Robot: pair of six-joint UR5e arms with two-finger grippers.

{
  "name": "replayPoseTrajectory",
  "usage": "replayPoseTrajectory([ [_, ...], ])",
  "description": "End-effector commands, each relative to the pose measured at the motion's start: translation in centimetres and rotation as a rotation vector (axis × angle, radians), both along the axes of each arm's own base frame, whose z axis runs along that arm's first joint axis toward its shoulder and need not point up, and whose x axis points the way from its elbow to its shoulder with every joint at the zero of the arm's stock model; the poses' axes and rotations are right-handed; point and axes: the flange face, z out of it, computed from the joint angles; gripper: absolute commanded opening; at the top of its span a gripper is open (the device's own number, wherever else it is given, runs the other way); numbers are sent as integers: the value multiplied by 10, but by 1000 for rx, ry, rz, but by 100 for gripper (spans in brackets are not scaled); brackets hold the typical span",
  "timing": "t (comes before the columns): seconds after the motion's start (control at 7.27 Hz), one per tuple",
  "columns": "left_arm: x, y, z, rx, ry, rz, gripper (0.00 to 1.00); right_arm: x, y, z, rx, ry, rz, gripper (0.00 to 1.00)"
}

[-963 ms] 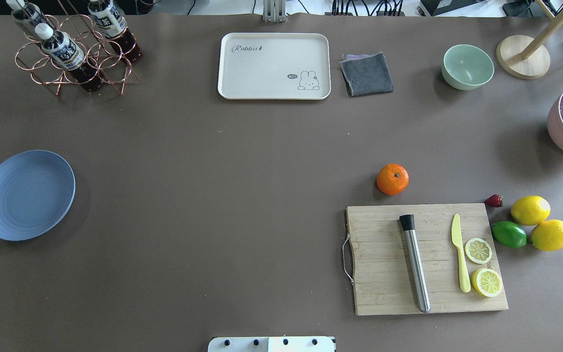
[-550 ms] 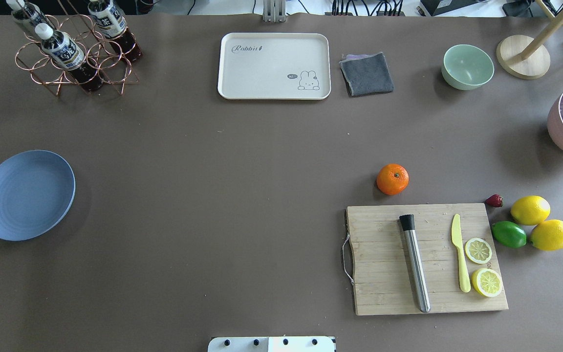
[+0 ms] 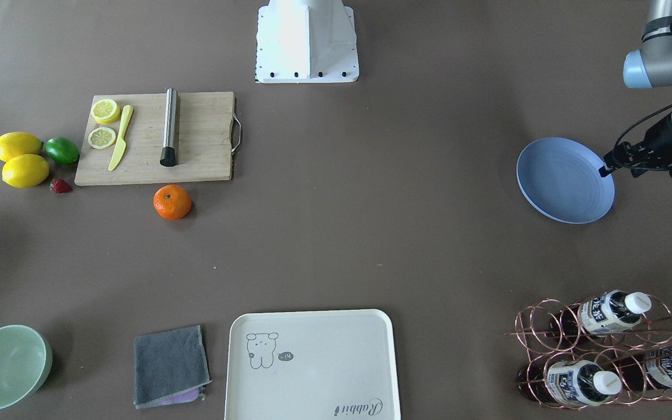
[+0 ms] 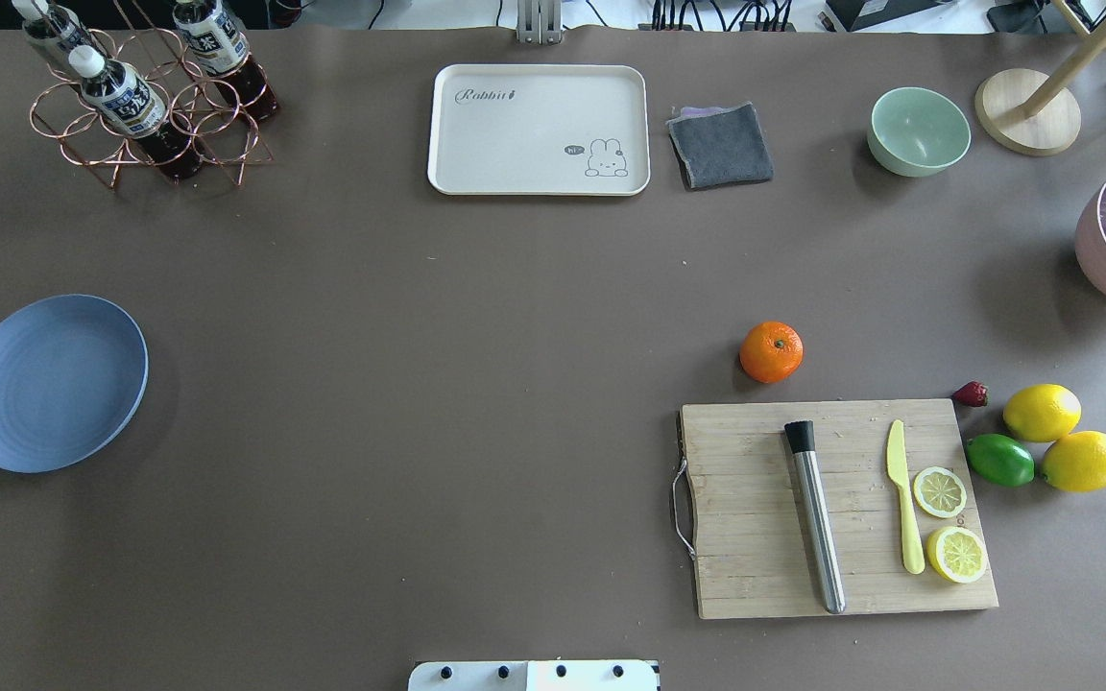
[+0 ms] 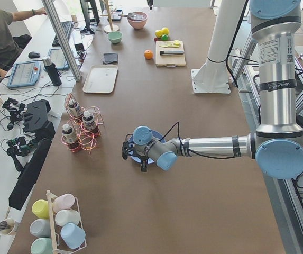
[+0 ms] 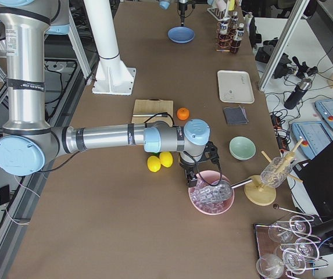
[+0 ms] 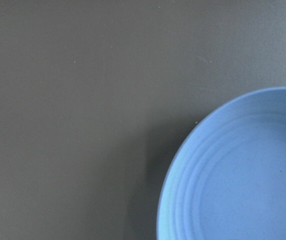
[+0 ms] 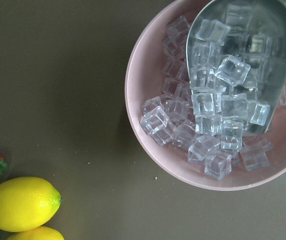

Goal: Pick orange to plate
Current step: 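Move the left gripper to the plate rim while the right reaches toward the orange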

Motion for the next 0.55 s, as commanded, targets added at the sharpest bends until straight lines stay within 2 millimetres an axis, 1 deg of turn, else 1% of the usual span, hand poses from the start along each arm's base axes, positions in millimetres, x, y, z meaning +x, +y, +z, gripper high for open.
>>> replayPoseTrajectory([
  [0.0, 8, -1, 9, 5, -1, 11, 81, -1, 1, -1, 4, -1, -6, 100],
  [0.14, 10, -5, 16, 13, 5, 11, 73, -2, 1, -1, 3, -2, -7, 100],
  [0.28, 10, -7, 15, 10, 10, 9, 57, -2, 0, -3, 8, -3, -7, 100],
  [0.41, 11, -7, 13, -3, 18, -7, 11, -2, 0, -5, 12, -3, -7, 100],
])
